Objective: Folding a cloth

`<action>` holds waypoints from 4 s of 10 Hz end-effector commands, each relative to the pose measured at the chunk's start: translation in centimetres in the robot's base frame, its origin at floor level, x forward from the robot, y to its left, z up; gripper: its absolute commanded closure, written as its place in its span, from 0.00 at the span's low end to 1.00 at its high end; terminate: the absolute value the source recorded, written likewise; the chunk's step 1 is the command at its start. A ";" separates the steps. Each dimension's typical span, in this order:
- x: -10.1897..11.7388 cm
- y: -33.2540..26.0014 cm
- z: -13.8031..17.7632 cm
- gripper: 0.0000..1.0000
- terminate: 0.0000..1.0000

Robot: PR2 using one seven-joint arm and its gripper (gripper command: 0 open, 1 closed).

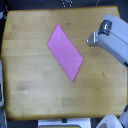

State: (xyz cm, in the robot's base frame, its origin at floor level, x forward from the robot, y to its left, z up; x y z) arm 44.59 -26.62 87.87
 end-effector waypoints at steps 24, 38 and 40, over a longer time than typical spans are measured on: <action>-7.1 14.2 -15.7 0.00 0.00; -8.9 13.2 -15.2 1.00 0.00; -8.9 13.2 -14.7 1.00 0.00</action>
State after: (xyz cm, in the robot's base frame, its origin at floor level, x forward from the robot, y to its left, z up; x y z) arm 35.95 -13.10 72.55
